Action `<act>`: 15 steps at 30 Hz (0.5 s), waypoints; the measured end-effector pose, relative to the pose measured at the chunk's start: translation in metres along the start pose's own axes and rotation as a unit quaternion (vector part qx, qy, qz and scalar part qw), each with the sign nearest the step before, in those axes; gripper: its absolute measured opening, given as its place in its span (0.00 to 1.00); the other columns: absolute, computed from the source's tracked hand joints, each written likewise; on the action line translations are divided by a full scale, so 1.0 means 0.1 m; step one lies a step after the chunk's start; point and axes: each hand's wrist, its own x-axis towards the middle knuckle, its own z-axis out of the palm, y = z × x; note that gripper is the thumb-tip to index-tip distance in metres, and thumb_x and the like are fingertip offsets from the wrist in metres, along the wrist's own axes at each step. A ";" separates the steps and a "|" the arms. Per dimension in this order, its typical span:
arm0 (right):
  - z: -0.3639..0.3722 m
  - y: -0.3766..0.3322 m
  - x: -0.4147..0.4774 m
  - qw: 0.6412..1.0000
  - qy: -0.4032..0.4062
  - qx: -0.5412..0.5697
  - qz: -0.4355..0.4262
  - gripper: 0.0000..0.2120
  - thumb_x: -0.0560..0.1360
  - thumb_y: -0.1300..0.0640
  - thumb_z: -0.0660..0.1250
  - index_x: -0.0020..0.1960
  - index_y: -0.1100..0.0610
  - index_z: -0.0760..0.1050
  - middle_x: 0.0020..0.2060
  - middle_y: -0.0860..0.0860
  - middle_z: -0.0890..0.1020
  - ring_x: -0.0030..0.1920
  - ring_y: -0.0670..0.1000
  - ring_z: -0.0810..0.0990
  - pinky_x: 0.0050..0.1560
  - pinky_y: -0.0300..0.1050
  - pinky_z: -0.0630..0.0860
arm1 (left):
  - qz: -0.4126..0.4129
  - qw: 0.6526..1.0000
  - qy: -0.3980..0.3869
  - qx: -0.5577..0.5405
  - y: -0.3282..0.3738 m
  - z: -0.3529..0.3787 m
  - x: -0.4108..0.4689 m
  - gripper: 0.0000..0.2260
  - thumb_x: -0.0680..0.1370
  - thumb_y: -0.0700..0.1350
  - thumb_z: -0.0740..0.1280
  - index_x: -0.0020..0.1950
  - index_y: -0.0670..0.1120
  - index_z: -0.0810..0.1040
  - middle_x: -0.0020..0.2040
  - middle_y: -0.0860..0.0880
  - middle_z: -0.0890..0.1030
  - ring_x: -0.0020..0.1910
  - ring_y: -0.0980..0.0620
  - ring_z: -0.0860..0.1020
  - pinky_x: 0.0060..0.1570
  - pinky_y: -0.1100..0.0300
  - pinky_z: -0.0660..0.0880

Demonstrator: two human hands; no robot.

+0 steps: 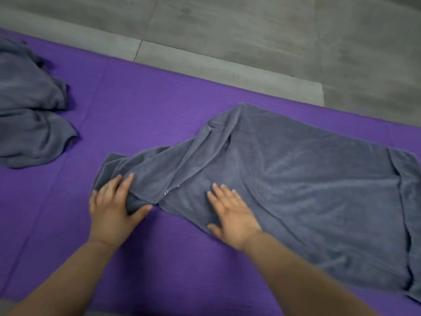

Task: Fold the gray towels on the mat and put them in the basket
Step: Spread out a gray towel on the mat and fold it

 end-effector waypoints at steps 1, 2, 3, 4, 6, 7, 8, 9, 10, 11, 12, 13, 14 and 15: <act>0.14 -0.15 0.04 1.000 -0.004 0.006 -0.014 0.36 0.76 0.48 0.59 0.76 0.55 0.43 0.76 0.52 0.41 0.76 0.50 0.39 0.63 0.44 0.24 | 0.029 0.999 0.024 0.018 0.02 0.03 0.01 0.37 0.66 0.73 0.51 0.62 0.48 0.72 0.60 0.35 0.76 0.60 0.43 0.69 0.58 0.40 0.66; 0.25 -0.25 0.07 1.000 0.005 0.011 -0.016 0.36 0.76 0.47 0.60 0.76 0.54 0.46 0.76 0.51 0.42 0.76 0.50 0.39 0.63 0.44 0.24 | 0.060 0.997 0.047 0.029 0.03 0.07 0.03 0.30 0.65 0.69 0.55 0.59 0.51 0.73 0.59 0.36 0.77 0.58 0.44 0.67 0.57 0.44 0.65; 0.32 -0.33 0.09 0.999 0.028 0.012 -0.014 0.35 0.74 0.45 0.63 0.75 0.54 0.52 0.76 0.53 0.47 0.76 0.51 0.42 0.66 0.46 0.27 | 0.088 0.993 0.060 0.040 0.05 0.10 0.06 0.25 0.64 0.64 0.58 0.54 0.52 0.76 0.57 0.38 0.78 0.56 0.45 0.66 0.55 0.48 0.65; 0.37 -0.38 0.10 0.998 0.059 0.007 -0.012 0.35 0.69 0.43 0.66 0.72 0.54 0.62 0.75 0.54 0.58 0.75 0.53 0.52 0.70 0.50 0.38 | 0.113 0.990 0.073 0.047 0.06 0.11 0.10 0.21 0.64 0.59 0.59 0.49 0.51 0.80 0.54 0.40 0.80 0.54 0.47 0.66 0.53 0.49 0.66; 0.45 -0.42 0.14 0.995 0.099 -0.021 -0.011 0.31 0.57 0.40 0.70 0.58 0.50 0.78 0.62 0.52 0.78 0.63 0.51 0.76 0.63 0.48 0.68 | 0.127 0.989 0.065 0.027 0.03 0.07 0.18 0.18 0.65 0.55 0.59 0.40 0.46 0.83 0.48 0.43 0.83 0.49 0.51 0.68 0.46 0.50 0.69; 0.47 -0.43 0.16 0.993 0.113 -0.023 -0.010 0.28 0.54 0.41 0.69 0.53 0.48 0.81 0.57 0.49 0.81 0.57 0.49 0.80 0.56 0.45 0.75 | 0.118 0.992 0.039 -0.016 0.03 0.00 0.24 0.19 0.66 0.55 0.59 0.37 0.44 0.83 0.45 0.42 0.83 0.45 0.53 0.70 0.45 0.54 0.70; 0.49 -0.42 0.17 0.991 0.130 -0.026 -0.013 0.26 0.54 0.43 0.68 0.51 0.48 0.82 0.55 0.48 0.82 0.55 0.48 0.82 0.53 0.45 0.77 | 0.099 0.992 0.012 -0.082 0.04 -0.14 0.30 0.19 0.68 0.55 0.60 0.36 0.42 0.82 0.42 0.41 0.83 0.44 0.55 0.72 0.44 0.60 0.70; 0.51 -0.40 0.19 0.990 0.135 -0.023 -0.018 0.24 0.55 0.45 0.66 0.50 0.47 0.82 0.54 0.48 0.83 0.54 0.48 0.82 0.51 0.45 0.78 | 0.077 0.986 -0.032 -0.142 0.07 -0.31 0.38 0.17 0.71 0.53 0.63 0.33 0.41 0.80 0.37 0.41 0.81 0.39 0.59 0.75 0.40 0.66 0.70; 0.51 -0.39 0.19 0.989 0.143 -0.029 -0.020 0.22 0.57 0.45 0.64 0.49 0.47 0.82 0.54 0.48 0.83 0.53 0.48 0.82 0.50 0.45 0.79 | 0.048 0.980 -0.070 -0.181 0.07 -0.47 0.51 0.14 0.74 0.49 0.65 0.31 0.44 0.77 0.30 0.44 0.79 0.31 0.63 0.75 0.33 0.73 0.68; 0.52 -0.39 0.20 0.988 0.149 -0.037 -0.017 0.21 0.60 0.46 0.61 0.49 0.47 0.82 0.53 0.48 0.83 0.53 0.49 0.82 0.50 0.46 0.79 | 0.014 0.976 -0.067 -0.209 0.05 -0.63 0.68 0.13 0.75 0.45 0.65 0.30 0.46 0.74 0.23 0.50 0.76 0.23 0.65 0.73 0.26 0.75 0.66; 0.53 -0.40 0.21 0.987 0.155 -0.043 -0.012 0.21 0.63 0.48 0.57 0.50 0.47 0.82 0.54 0.48 0.83 0.54 0.49 0.82 0.50 0.46 0.79 | -0.020 0.971 -0.026 -0.238 0.02 -0.78 0.90 0.13 0.76 0.43 0.64 0.31 0.47 0.72 0.18 0.53 0.73 0.18 0.64 0.70 0.22 0.76 0.64; 0.56 -0.40 0.21 0.985 0.164 -0.045 -0.013 0.21 0.64 0.50 0.55 0.50 0.47 0.82 0.54 0.48 0.83 0.54 0.49 0.82 0.50 0.46 0.79 | -0.048 0.961 0.033 -0.269 0.00 -0.98 1.11 0.13 0.78 0.43 0.62 0.33 0.48 0.71 0.16 0.54 0.73 0.16 0.63 0.70 0.19 0.76 0.63; 0.57 -0.41 0.22 0.984 0.172 -0.040 -0.014 0.21 0.64 0.52 0.56 0.50 0.47 0.82 0.53 0.47 0.83 0.54 0.49 0.82 0.51 0.45 0.79 | -0.074 0.942 0.100 -0.311 0.01 -1.19 1.30 0.11 0.79 0.44 0.60 0.36 0.48 0.72 0.18 0.55 0.75 0.18 0.64 0.73 0.21 0.76 0.67; 0.57 -0.42 0.22 0.983 0.179 -0.028 -0.015 0.20 0.64 0.55 0.56 0.49 0.47 0.82 0.53 0.47 0.83 0.53 0.49 0.83 0.50 0.45 0.79 | -0.090 0.924 0.159 -0.336 -0.01 -1.35 1.46 0.07 0.79 0.44 0.59 0.44 0.48 0.74 0.28 0.56 0.81 0.26 0.66 0.78 0.29 0.75 0.73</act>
